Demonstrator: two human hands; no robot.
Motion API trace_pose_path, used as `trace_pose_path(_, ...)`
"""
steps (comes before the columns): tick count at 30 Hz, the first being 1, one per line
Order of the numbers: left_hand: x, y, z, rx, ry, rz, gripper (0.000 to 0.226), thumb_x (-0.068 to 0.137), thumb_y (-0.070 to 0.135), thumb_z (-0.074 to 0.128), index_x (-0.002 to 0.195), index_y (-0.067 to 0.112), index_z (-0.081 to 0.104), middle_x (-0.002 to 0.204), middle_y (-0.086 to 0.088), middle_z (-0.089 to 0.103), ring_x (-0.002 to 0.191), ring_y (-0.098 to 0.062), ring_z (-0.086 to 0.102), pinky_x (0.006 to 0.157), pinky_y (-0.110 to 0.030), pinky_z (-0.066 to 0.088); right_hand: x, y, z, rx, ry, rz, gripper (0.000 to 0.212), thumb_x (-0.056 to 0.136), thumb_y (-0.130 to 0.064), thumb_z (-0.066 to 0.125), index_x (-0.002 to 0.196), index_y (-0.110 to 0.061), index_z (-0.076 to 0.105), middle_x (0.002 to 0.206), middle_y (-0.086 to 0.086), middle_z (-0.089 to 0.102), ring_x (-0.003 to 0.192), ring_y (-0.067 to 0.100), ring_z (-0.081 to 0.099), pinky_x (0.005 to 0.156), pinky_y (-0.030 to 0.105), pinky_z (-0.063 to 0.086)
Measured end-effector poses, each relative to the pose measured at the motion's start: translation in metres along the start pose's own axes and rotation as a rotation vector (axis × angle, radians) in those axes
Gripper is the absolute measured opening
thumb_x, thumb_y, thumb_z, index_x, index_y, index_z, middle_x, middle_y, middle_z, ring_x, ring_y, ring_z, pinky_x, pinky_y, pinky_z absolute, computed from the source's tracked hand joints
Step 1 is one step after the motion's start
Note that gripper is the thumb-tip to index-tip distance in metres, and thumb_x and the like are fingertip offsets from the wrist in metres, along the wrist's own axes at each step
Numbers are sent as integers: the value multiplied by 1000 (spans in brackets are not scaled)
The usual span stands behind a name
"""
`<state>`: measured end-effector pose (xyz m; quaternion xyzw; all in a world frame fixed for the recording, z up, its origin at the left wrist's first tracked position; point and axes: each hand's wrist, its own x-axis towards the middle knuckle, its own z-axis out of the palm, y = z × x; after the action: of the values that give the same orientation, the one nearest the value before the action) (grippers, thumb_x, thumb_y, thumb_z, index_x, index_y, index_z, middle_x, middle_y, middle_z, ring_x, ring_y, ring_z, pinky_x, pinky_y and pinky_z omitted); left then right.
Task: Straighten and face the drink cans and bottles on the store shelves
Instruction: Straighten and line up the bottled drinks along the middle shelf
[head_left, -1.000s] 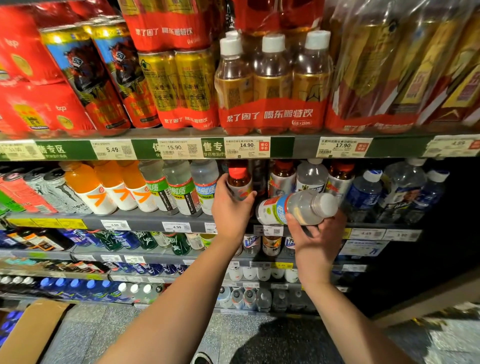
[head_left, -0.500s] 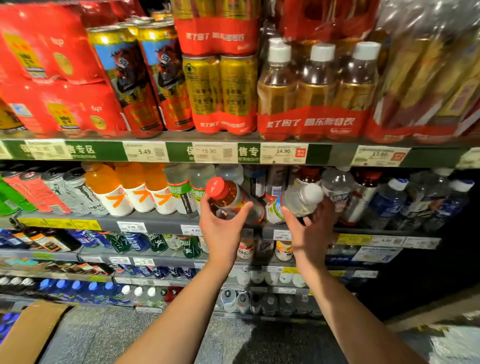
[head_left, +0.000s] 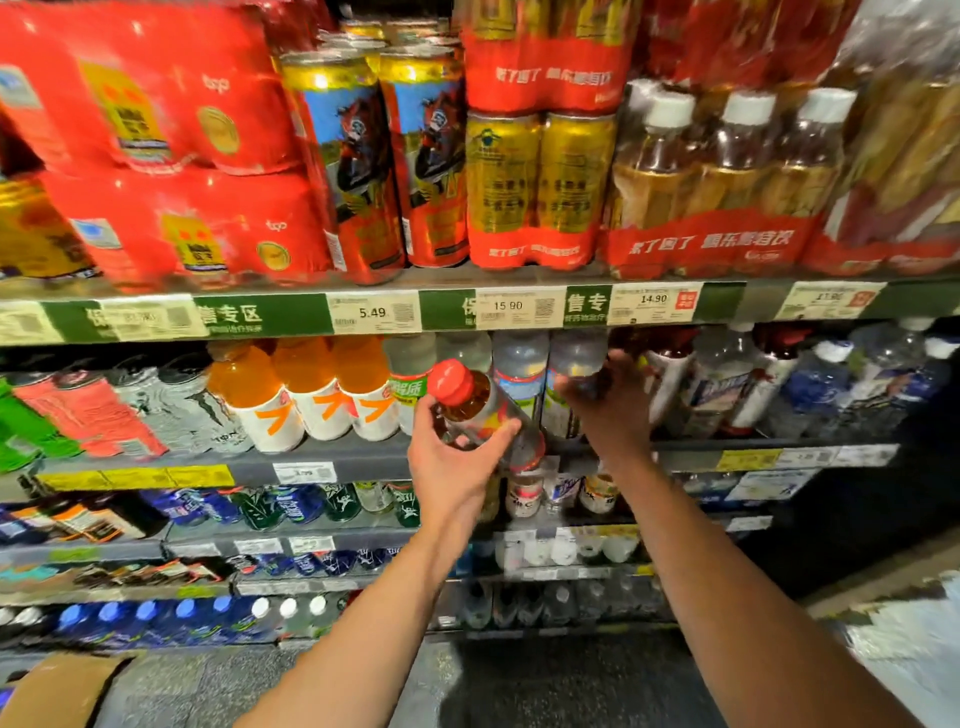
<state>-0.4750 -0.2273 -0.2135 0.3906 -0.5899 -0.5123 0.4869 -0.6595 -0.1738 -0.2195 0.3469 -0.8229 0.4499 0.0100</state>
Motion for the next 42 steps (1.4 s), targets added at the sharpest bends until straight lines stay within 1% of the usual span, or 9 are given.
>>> trace_pose_path(5, 10, -9, -12, -47, -78, -60, 67, 65, -13, 82, 123, 10, 56, 93, 12, 66, 74, 10, 60, 70, -11, 48, -26, 11, 12, 165, 15, 63, 63, 75, -17, 84, 129, -4, 53, 108, -9, 57, 99, -6, 52, 70, -10, 27)
trace_pose_path(8, 13, -16, -19, -179, -103, -147, 66, 67, -24, 74, 117, 16, 56, 99, 10, 67, 82, 2, 65, 73, -12, 51, -29, 15, 17, 235, -54, 166, 62, 74, -21, 84, 127, -12, 54, 111, -9, 63, 104, 8, 60, 74, -1, 37)
trace_pose_path(11, 11, -20, -22, -162, -111, -163, 67, 62, -14, 83, 111, 23, 58, 92, 18, 71, 81, 9, 65, 71, -8, 49, -27, 17, 20, 268, -97, 220, 62, 76, -25, 83, 129, -17, 53, 116, -6, 65, 106, 12, 61, 84, 22, 44)
trace_pose_path(15, 8, -18, -24, -35, -145, -126, 72, 56, 14, 94, 117, 28, 59, 94, 35, 67, 88, 21, 60, 72, 4, 41, -30, 16, 20, 241, -96, 240, 60, 78, -25, 81, 131, -21, 52, 109, -13, 61, 103, 11, 60, 83, 25, 42)
trace_pose_path(22, -2, -15, -2, -206, -147, -173, 69, 63, -15, 83, 112, 28, 59, 95, 20, 71, 86, 9, 67, 73, -10, 52, -27, 19, 11, 252, -209, 264, 64, 83, -12, 74, 140, -15, 44, 131, 4, 62, 121, 22, 58, 101, 38, 47)
trace_pose_path(29, -28, -2, 42, -171, -106, -67, 69, 61, -3, 91, 114, 27, 59, 110, -3, 70, 100, -20, 70, 78, -18, 54, -39, 31, -6, 276, -71, 221, 39, 90, -13, 64, 127, -17, 56, 118, 6, 68, 110, 24, 63, 83, 30, 50)
trace_pose_path(33, -48, 0, 78, -33, -67, 41, 66, 62, 21, 94, 117, 31, 60, 108, 4, 70, 96, -1, 67, 80, -9, 48, -38, 58, -32, 297, -20, 169, 27, 87, -22, 65, 111, -11, 60, 97, -9, 63, 93, 11, 58, 78, 29, 45)
trace_pose_path(40, -69, 1, 146, 174, 119, 77, 76, 62, 38, 91, 125, 15, 57, 118, -4, 64, 112, -21, 60, 100, -33, 48, -19, 103, -79, 459, 1, 139, 29, 88, -10, 70, 115, -12, 62, 103, -14, 62, 97, 11, 63, 85, 30, 52)
trace_pose_path(42, -71, 2, 162, 177, 187, 82, 75, 63, 33, 92, 126, 14, 57, 120, -3, 63, 113, -16, 59, 101, -24, 45, -11, 111, -92, 523, -26, 143, 26, 88, -7, 70, 110, -18, 62, 101, -8, 64, 97, 14, 63, 85, 19, 50)
